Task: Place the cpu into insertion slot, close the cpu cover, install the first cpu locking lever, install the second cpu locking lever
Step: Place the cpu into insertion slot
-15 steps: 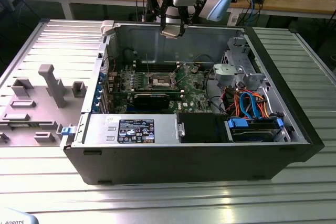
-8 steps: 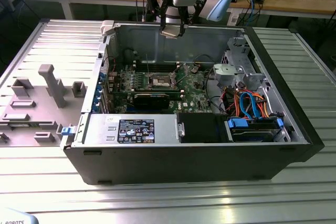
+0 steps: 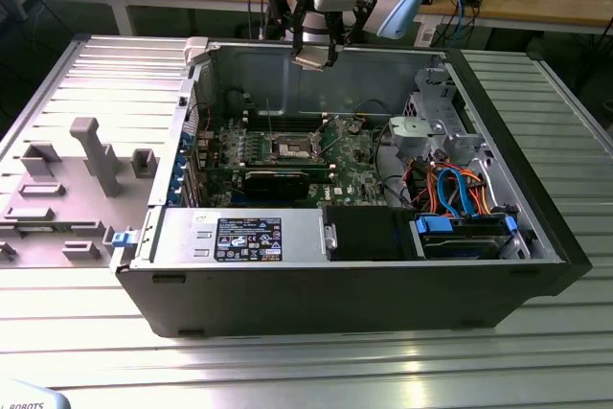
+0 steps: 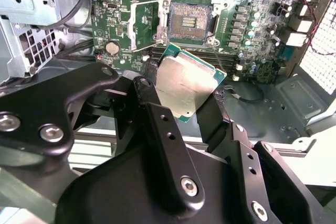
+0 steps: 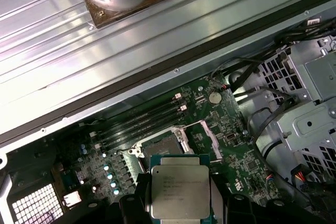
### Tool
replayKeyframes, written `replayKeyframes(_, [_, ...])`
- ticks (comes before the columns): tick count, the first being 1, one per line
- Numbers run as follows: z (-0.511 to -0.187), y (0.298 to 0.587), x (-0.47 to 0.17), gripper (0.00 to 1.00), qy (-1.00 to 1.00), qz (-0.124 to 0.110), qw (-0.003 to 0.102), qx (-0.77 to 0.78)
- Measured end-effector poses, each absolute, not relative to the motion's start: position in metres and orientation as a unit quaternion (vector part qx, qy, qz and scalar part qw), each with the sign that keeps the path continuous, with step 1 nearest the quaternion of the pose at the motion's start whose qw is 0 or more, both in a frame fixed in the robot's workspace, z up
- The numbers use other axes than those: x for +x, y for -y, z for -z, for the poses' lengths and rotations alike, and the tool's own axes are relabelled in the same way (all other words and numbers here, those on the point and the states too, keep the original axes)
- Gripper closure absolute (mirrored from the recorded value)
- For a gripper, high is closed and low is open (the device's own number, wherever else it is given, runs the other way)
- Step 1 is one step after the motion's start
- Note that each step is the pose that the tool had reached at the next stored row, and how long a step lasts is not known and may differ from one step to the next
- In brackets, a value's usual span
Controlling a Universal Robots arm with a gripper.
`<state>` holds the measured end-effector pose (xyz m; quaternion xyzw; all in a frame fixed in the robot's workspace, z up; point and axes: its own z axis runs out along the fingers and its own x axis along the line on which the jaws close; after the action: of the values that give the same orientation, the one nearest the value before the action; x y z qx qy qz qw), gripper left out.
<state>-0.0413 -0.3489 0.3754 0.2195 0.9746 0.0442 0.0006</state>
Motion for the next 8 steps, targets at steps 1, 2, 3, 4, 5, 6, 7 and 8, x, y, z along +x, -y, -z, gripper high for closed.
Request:
replayKeyframes(1, [-0.3753,0.3489,-0.0413,0.46,-0.973,-0.044,0.001,0.226])
replayKeyframes(2, [-0.3752,0.3490,-0.0413,0.46,-0.972,-0.044,0.001,0.231])
replayKeyframes(3, [-0.3752,0.3490,-0.0413,0.46,-0.970,-0.044,0.001,0.238])
replayKeyframes(4, [-0.3752,0.3490,-0.0413,0.46,-0.969,-0.044,0.002,0.242])
replayKeyframes(5, [-0.3751,0.3490,-0.0413,0.46,-0.968,-0.044,0.002,0.248])
replayKeyframes(6, [-0.3751,0.3490,-0.0413,0.46,-0.967,-0.044,0.002,0.252])
replayKeyframes(7, [-0.3751,0.3490,-0.0413,0.46,-0.966,-0.044,0.002,0.255])
replayKeyframes(8, [-0.3751,0.3490,-0.0413,0.46,-0.966,-0.044,0.002,0.256])
